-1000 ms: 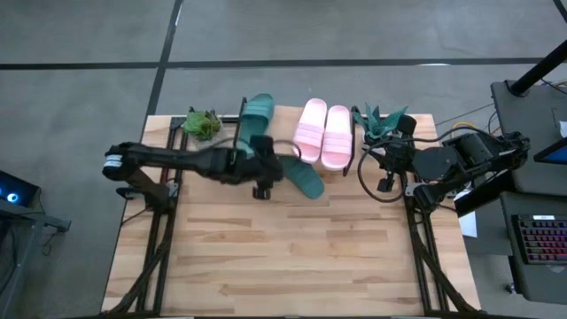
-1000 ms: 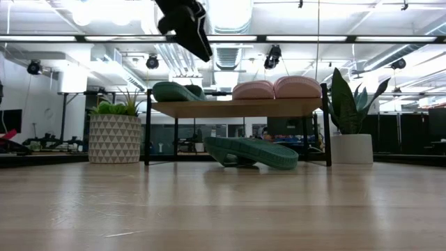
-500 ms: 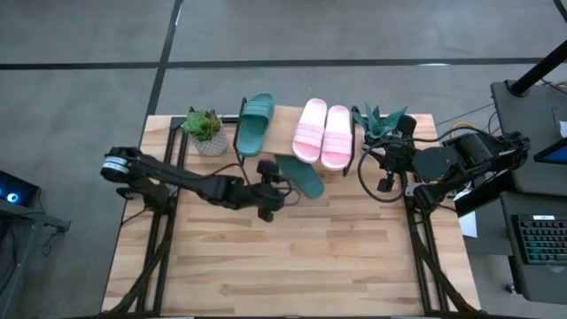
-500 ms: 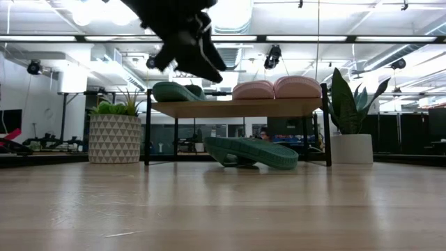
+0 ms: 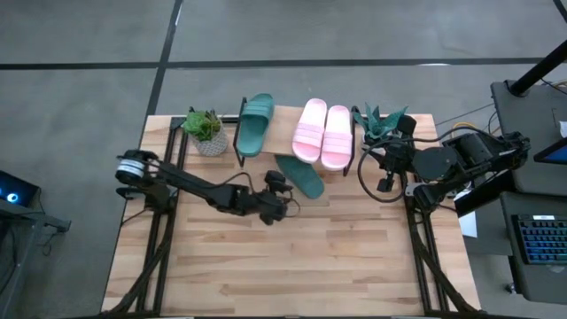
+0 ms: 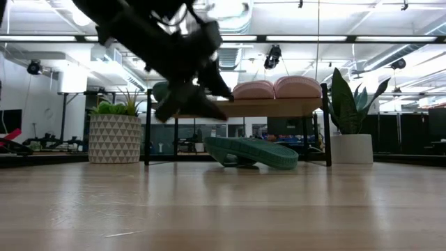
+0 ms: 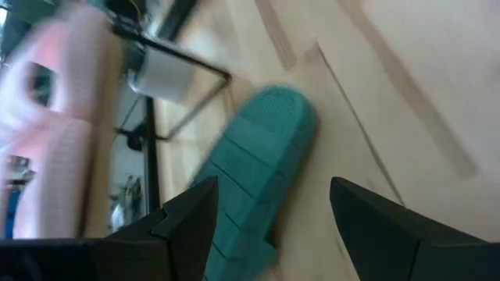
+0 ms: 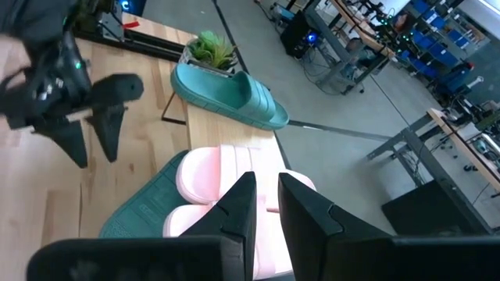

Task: Pick and place slides into the shelf
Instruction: Put the blue slides on the shelf

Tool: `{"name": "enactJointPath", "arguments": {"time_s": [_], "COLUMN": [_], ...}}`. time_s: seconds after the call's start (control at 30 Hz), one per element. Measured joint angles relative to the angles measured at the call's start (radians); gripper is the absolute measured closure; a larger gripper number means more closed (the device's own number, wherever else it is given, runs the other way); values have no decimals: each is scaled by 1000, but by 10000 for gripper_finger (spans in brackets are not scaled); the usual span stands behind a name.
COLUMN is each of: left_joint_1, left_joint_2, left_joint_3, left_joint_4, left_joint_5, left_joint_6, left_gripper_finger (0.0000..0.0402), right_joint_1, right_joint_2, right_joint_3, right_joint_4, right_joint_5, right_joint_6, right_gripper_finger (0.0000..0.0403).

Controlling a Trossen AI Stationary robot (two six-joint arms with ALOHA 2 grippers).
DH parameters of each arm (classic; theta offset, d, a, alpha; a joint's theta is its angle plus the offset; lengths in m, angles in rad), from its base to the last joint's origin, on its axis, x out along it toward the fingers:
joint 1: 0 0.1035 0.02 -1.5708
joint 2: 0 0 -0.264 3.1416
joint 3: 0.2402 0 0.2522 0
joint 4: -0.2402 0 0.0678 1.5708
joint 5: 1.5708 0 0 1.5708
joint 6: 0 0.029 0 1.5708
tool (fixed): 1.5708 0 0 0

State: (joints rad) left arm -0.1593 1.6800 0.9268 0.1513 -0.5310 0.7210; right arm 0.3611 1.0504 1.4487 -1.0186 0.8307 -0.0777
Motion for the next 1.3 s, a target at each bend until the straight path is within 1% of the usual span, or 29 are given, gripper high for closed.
{"name": "enactJointPath", "arguments": {"time_s": [0.1,0.23,0.4,0.5,0.63,0.7,0.8,0.9,1.03,1.2,1.3], "left_joint_1": [0,3,2,2,5,8,14,22,39,62,74], "left_joint_2": [63,119,184,221,251,266,284,303,316,315,315], "left_joint_3": [42,87,110,121,132,139,137,137,140,141,142], "left_joint_4": [1,7,-2,-2,9,55,109,110,122,135,137], "left_joint_5": [-48,-51,-57,-90,-173,-211,-229,-240,-298,-292,-249], "left_joint_6": [44,54,154,179,184,196,241,278,283,285,288], "left_gripper_finger": [171,171,171,169,149,134,119,114,113,113,113], "right_joint_1": [0,0,0,0,0,0,0,0,0,0,0], "right_joint_2": [0,0,0,0,0,0,0,0,0,0,0], "right_joint_3": [0,-2,-7,-13,-19,-24,-31,-35,-43,-52,-53], "right_joint_4": [1,1,1,0,1,1,2,3,3,1,2], "right_joint_5": [0,0,0,0,0,0,0,0,0,0,0], "right_joint_6": [0,0,0,0,0,0,0,0,0,-1,-1], "right_gripper_finger": [355,355,355,355,355,355,355,355,355,355,355]}}
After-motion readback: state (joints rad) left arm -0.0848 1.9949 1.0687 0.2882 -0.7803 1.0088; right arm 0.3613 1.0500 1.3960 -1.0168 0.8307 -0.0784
